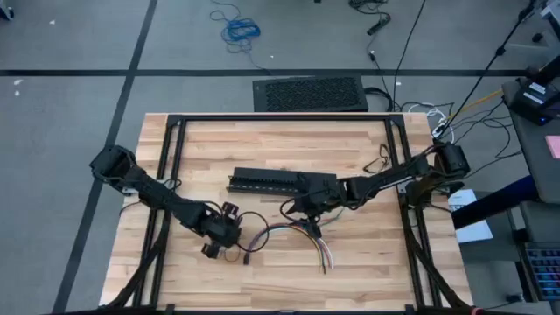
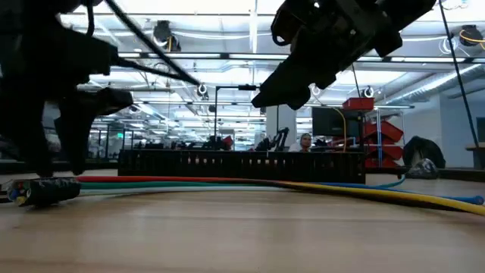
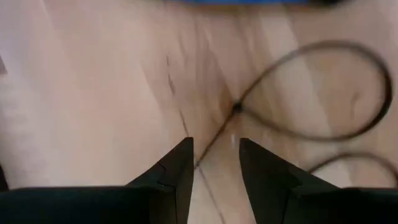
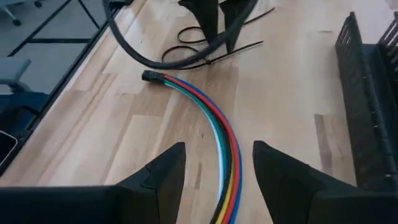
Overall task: Ziptie cables
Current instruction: Wrap the black zip tie on the cables
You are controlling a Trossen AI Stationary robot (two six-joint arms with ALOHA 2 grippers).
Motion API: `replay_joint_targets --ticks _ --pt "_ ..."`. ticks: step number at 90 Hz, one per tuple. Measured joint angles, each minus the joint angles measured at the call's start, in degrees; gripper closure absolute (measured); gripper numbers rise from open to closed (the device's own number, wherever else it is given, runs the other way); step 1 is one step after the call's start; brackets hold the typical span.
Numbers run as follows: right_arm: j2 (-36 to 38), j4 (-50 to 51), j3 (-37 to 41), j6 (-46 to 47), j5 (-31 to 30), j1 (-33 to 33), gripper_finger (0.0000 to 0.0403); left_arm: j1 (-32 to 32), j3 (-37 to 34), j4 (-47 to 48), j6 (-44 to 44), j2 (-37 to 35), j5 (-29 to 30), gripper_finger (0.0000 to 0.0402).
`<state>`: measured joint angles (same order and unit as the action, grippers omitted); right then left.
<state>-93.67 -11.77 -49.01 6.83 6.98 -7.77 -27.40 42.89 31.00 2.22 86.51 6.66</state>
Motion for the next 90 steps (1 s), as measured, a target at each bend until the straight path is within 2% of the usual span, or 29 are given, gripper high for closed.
replay_joint_targets --ticks 24,31,38,47,64,76,83,90 --pt "0.00 0.02 0.02 0.02 -0.81 -0.14 0.0223 -0.11 0.11 -2.82 -0.04 5.76 1.44 0.0278" --pt "0.00 0.04 0.02 0.02 -1.55 -0.20 0.0223 -0.11 0.22 -4.02 0.18 7.08 1.80 0.0296" --pt "0.00 0.06 0.02 0.42 -1.98 -0.20 0.0223 -0.11 0.24 -5.78 0.51 7.87 1.94 0.0333" --pt "0.00 0.40 0.02 1.25 -2.44 -0.20 0.0223 0.45 0.21 -7.56 6.37 8.28 1.89 0.0388" --pt "0.00 0.54 0.02 1.64 -2.55 -0.22 0.0223 1.70 0.28 -7.85 17.46 8.29 0.95 0.0399" --pt "0.00 -0.18 0.02 1.46 -2.70 -0.22 0.0228 2.03 3.98 -2.71 22.42 8.20 -0.30 0.0400" --pt "0.00 -0.31 0.02 0.81 -3.25 -0.22 0.0237 2.07 8.63 4.33 24.47 8.60 -0.22 0.0401" --pt "0.00 -0.11 0.02 -0.04 -6.42 -0.26 0.0249 2.28 13.58 12.71 25.45 8.55 1.24 0.0401"
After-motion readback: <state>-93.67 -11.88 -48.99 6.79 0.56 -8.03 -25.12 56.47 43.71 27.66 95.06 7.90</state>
